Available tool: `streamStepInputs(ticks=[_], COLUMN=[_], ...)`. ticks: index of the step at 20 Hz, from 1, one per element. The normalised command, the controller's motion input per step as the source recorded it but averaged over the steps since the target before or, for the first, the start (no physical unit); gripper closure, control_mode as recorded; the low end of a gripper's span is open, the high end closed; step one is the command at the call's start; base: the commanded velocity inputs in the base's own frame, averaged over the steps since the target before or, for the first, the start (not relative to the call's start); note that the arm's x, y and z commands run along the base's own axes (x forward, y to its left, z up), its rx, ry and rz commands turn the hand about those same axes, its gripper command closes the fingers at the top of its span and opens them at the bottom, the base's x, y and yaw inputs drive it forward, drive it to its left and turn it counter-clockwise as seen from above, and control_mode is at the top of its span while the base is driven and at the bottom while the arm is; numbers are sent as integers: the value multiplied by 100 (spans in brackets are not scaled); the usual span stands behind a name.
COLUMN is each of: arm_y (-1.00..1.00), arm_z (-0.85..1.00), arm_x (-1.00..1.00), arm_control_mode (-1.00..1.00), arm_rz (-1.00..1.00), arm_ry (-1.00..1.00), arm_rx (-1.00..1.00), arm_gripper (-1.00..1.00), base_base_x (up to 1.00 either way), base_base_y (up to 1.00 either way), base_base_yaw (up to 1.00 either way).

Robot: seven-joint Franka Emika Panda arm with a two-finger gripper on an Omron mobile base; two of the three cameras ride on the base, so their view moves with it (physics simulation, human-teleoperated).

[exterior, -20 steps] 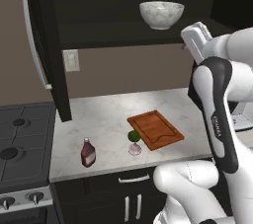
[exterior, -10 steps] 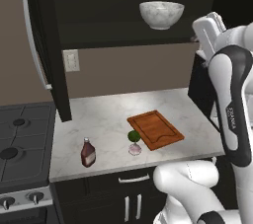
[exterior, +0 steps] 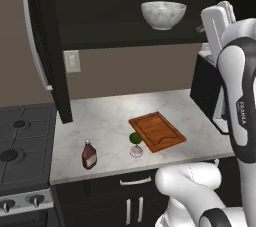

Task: Open the cabinet. Place the bowl and condiment on the counter. Then place the lime and garlic on the cutting board.

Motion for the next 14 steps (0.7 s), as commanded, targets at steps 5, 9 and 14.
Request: streamStepInputs(ticks=[5,9,14], arm_y=[0,0,0], arm_z=[37,36,17], arm_x=[0,0,0], arm_control_mode=[-100,-100,-100], arm_rz=[0,0,0], arm_ry=[-5,-8,-9], arm_rx=[13,11,3], arm_gripper=[-100,-100,-100], base_base_x=[0,0,0], base_base_y=[0,0,0], base_base_yaw=[0,0,0])
